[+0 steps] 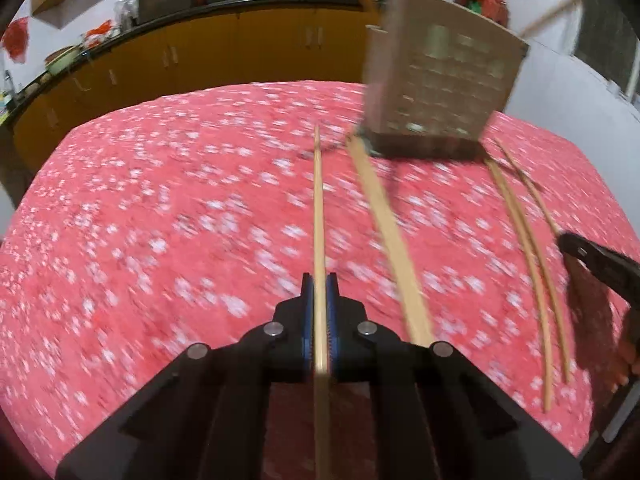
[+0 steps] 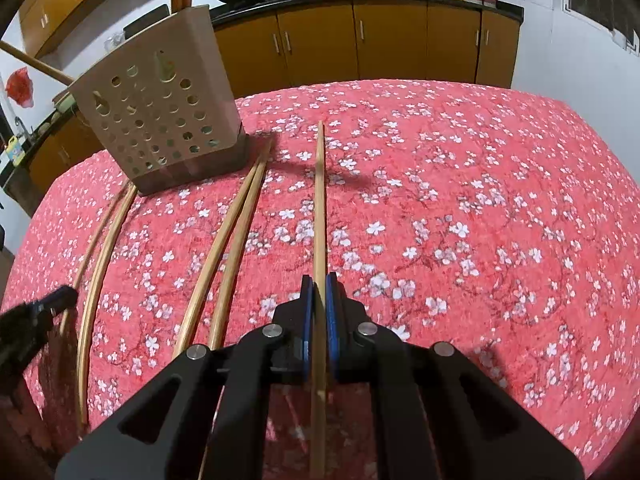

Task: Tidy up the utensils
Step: 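Lower the left tool onto a chopstick and close it while the right tool grasps another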

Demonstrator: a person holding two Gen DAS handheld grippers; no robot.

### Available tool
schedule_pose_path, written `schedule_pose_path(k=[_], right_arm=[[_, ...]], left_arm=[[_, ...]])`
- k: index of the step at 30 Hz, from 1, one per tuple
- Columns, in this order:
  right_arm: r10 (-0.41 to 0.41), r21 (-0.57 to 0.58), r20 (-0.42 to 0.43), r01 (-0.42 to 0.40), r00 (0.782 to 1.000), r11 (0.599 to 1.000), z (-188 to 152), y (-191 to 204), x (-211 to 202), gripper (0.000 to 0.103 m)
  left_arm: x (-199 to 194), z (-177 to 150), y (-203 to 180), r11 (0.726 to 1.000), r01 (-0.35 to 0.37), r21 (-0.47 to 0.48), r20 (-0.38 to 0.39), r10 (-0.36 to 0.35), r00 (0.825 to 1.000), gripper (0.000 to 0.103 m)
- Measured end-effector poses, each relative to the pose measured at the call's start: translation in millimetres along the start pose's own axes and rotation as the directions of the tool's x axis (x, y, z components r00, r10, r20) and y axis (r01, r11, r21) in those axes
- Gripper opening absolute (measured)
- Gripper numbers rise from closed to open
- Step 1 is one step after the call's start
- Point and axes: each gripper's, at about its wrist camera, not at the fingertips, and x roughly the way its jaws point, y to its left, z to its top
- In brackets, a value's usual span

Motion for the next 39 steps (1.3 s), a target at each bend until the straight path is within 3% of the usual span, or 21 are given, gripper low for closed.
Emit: schedule_pose_path(k=[4,9,39], right_arm=[[-0.011,0.013,0.007,0.011,1.0,1.0,10.8,-5.7,7.8,0.007],[-0.025,0.031,0.025,0.024,0.999,0.999,19.2,-13.7,15.7,0.007],[-0.003,0.049,0.04,0.001,0.999,0.999,17.0,-16.4,16.3,0.008]], left_arm=[[9.8,14.3,26.2,0.999,-0.025,-0.048,0.007,0.026,1.0,0.008],[14.1,20.9,45.5,0.995,0.0,-0.099,0.024,0.003,1.0,0.009],[1.4,10.0,52.8,0.985,0.053,-0.165,0.046,-0.046,0.998,0.009]])
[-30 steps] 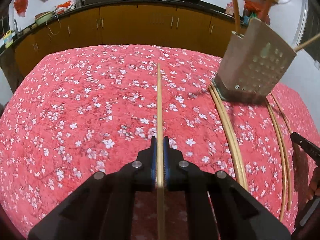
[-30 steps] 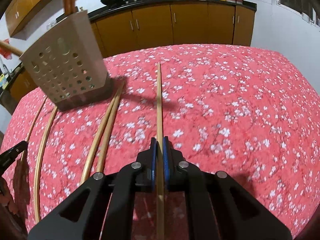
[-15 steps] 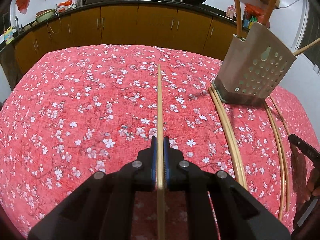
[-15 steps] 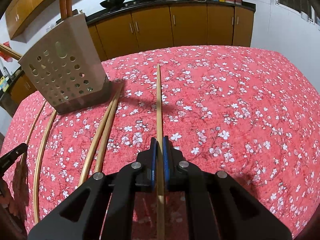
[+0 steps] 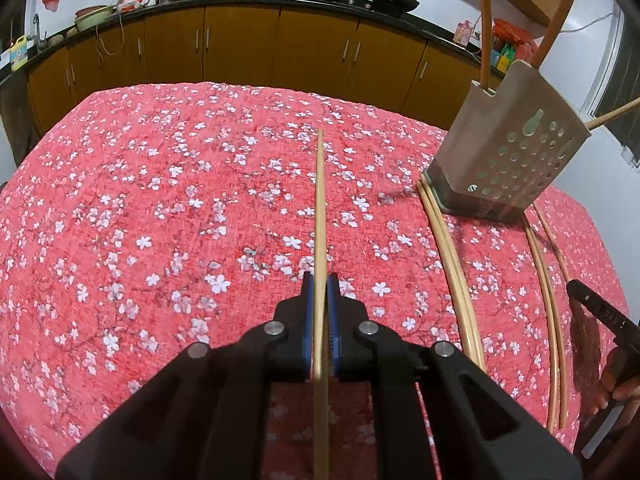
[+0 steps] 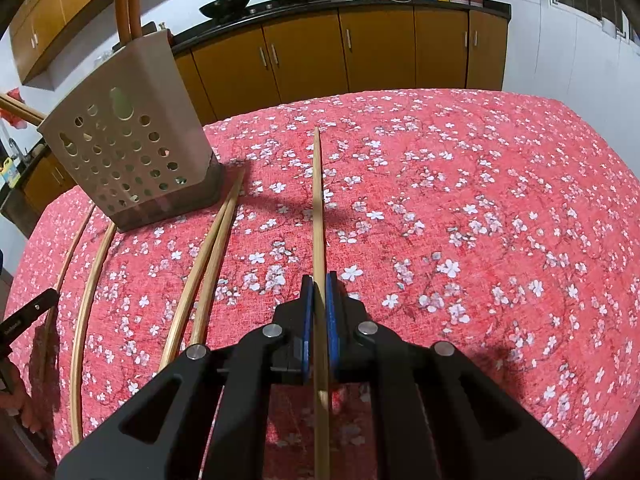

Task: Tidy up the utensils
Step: 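Lower the left tool onto a chopstick and close it while the right tool grasps another, then raise both held chopsticks upright and carry them over the beige holder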

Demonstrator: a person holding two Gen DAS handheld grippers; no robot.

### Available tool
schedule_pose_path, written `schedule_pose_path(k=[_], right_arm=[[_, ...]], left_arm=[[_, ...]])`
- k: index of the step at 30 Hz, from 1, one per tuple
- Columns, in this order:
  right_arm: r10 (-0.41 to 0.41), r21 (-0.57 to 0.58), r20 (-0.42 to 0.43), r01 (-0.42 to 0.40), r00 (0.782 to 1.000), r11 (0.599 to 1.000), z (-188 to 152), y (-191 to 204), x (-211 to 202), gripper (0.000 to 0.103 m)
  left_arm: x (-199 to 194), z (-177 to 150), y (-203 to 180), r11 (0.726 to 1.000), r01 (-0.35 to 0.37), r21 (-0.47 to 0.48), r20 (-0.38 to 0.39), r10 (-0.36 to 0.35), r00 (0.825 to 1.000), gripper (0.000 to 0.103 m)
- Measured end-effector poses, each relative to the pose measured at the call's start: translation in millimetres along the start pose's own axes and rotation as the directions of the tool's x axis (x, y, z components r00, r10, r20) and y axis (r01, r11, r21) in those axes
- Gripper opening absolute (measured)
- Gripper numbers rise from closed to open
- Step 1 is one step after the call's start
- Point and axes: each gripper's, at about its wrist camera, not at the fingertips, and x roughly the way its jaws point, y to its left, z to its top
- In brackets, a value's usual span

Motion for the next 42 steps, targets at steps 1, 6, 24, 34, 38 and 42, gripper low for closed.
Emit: schedule_pose_path(k=[1,6,24,34,38,42], right_arm=[[0.0,0.001,0.0,0.0,1.0,1.0,0.1,-0.2,0.0,0.008],[-0.002,0.0,0.0,0.002,1.0,1.0,0.0,-0.4,-0.4,0.008],[-0.033,-0.052,-0.001,0.033,0.999,0.998,-18.3,9.6,-15.3,0.008],[0.001,-0.04,0.092,0.002,0.996,0.999,-11.0,2.7,-48.5,0.007],[0.011,-0.026,0.155,-0.007,0.988,1.0,-2.4,-1.8,-70.1,0.007],[0.02,-0.018,0.229,-0.016,0.973,1.0,5.7,-3.4,-92.4,0.007]], left_arm=[[-0.2,0.0,0.4,1.0,0.001,-0.002,0.0,-0.001,1.0,0.009],[0.0,0.3,-0.1,1.0,0.001,-0.002,0.0,-0.001,1.0,0.009],[-15.1,-21.1,-12.7,0.997,-0.043,0.062,-0.005,0.044,0.999,0.013],[-24.5,-15.3,-4.7,0.999,-0.031,0.037,0.013,0.031,0.999,0.008],[-40.8,-6.4,-6.9,0.999,-0.022,0.037,0.06,0.019,0.998,0.008],[-61.1,3.4,-8.3,0.999,-0.006,0.038,0.122,0.001,0.993,0.008]])
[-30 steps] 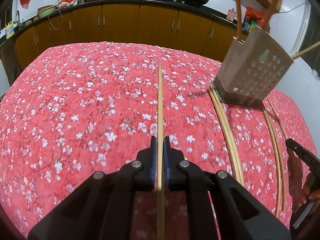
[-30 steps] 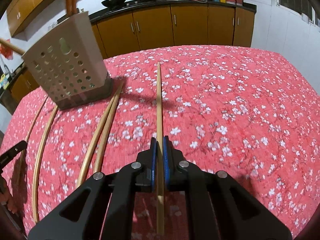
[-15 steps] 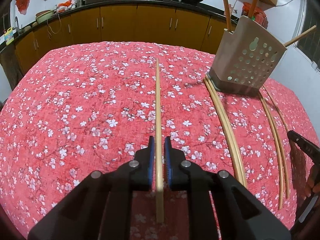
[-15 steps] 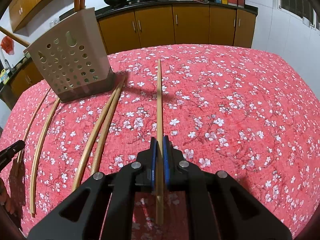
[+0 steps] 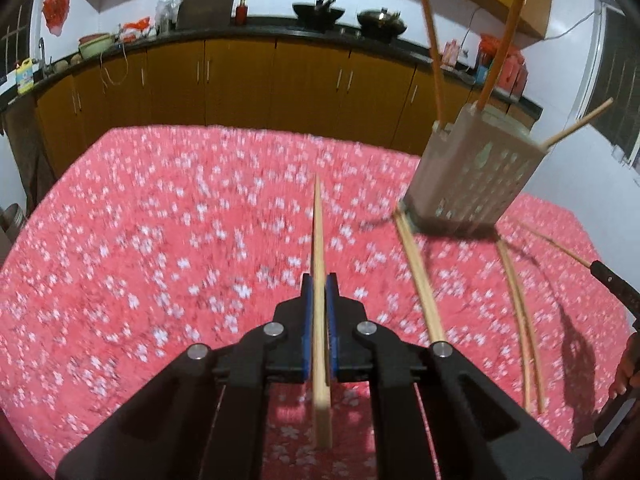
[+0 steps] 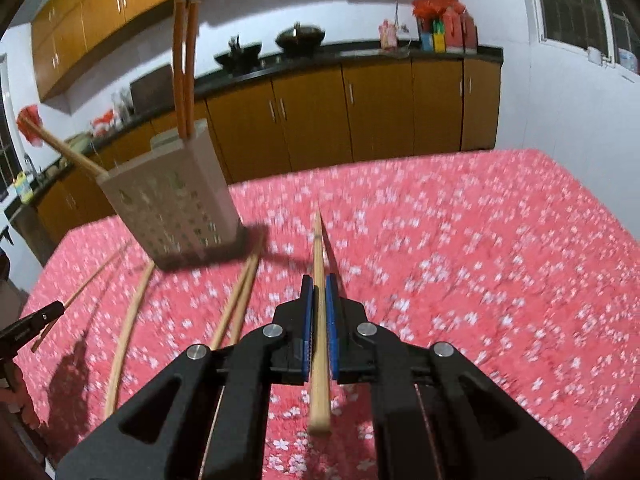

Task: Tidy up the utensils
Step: 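Raise both held chopsticks upright and carry them over the beige holder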

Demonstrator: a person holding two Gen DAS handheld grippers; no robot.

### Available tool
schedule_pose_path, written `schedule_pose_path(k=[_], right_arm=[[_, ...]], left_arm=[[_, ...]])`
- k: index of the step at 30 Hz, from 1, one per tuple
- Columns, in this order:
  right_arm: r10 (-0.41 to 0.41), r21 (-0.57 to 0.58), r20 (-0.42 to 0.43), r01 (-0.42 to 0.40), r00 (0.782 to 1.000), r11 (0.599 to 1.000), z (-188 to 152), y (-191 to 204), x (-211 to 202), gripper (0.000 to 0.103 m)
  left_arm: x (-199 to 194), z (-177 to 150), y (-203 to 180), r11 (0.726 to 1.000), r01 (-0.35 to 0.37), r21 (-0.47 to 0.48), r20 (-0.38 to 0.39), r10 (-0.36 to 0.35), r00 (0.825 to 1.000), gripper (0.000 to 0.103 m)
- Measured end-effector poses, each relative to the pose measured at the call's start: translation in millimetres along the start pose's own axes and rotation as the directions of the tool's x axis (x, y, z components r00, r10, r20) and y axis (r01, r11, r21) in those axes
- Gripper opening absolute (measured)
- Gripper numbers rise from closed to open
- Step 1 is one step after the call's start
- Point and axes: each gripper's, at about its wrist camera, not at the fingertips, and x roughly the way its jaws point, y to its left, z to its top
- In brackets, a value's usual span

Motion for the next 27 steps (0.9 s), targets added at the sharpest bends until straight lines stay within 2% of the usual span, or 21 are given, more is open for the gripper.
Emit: schedule_pose_path(k=[6,14,21,27], right_arm=[[0.018,0.007,0.105,-0.018,0.994,1.0,15.3,1.1,-21.4,0.007],[0.029,0.0,0.16,-0.029,0.987,1.0,26.8,4.6,-30.8,0.007],[0.033,-0.011,0.179,-0.031,0.983,0.999,30.4,7.5,-33.8,0.007],[0.098,-0.028,0.217,-0.094,0.971,0.995,46.9,16.3,-52.9,0.007]], left_arm=[[-33.2,17.6,-0.5,0.999,0.044,-0.022,0.116,-0.041,0.992,0.008],[-68.2,38.1,-2.5,0.994,0.1,-0.034,0.226,-0.09,0.97,0.008],[-74.8,45.9,-6.7,0.995,0.102,-0.022,0.254,-0.093,0.963,0.008],[-92.4,53.2,-18.0,0.986,0.168,0.015,0.266,-0.166,0.95,0.008]])
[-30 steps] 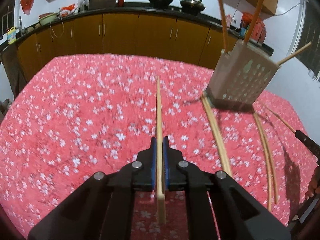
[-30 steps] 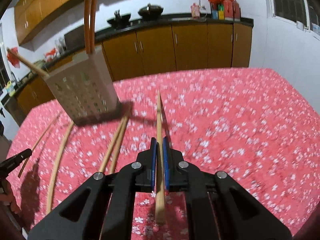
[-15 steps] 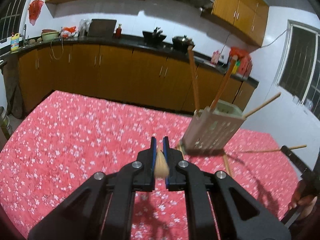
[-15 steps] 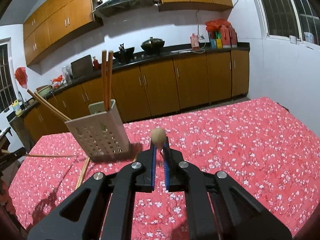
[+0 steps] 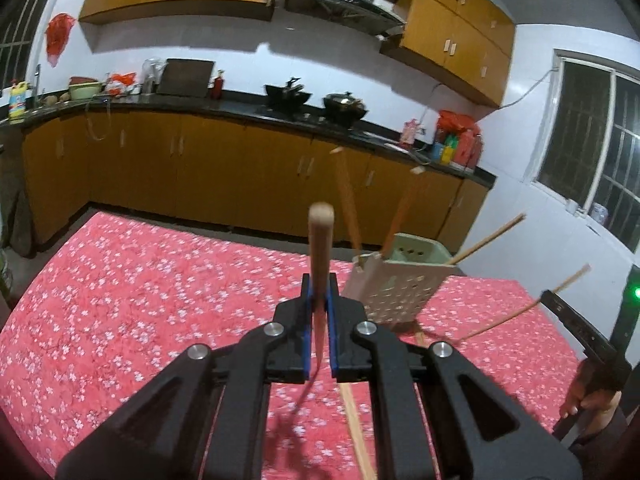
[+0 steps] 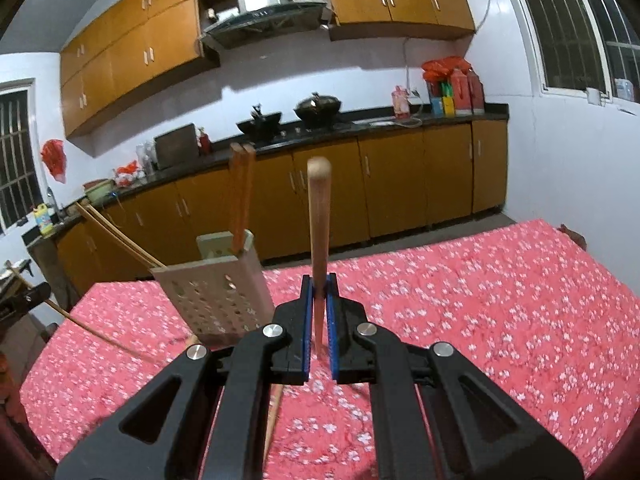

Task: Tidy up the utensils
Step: 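Raise both held chopsticks upright and carry them over the beige holder, then open both tools to drop the chopsticks into the holder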

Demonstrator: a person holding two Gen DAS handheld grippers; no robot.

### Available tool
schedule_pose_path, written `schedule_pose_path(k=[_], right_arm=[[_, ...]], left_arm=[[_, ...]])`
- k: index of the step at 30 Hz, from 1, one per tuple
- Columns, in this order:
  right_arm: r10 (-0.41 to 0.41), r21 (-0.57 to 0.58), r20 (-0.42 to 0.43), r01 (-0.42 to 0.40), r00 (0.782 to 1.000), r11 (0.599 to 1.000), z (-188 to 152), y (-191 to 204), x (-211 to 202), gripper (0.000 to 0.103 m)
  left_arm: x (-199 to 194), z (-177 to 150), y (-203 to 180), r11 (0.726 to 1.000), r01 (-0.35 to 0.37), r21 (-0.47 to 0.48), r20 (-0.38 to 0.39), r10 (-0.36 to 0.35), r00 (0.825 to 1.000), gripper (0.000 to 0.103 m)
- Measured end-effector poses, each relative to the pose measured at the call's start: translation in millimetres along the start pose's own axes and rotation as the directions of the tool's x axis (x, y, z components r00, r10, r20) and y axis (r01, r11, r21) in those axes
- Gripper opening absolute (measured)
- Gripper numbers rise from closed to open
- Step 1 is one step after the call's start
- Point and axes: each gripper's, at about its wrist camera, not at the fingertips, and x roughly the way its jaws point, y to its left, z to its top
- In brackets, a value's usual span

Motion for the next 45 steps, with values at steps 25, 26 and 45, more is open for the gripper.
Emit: schedule_pose_path(k=[25,26,45], right_arm=[[0.143,-0.015,0.259,-0.144,0.955,0.989,77.0,61.0,35.0,0.007],[0.141,-0.013,0.242,-0.142,0.96,0.99,73.3,60.6,41.7,0.007],[0.151,-0.004,0.165,-0.153,0.975,0.988,58.1,56.2,28.1,0.036]], left_arm=[[32.3,103.0,-89.5,0.999,0.033,0.009,0.363,-0.034,0.931,0.008],[35.5,102.1,-88.7,1.0,0.027,0.008,0.368,-0.028,0.929,0.008],[47.6,77.3,-63.9,1.0,0.016,-0.025,0.302,-0.007,0.953,0.023]])
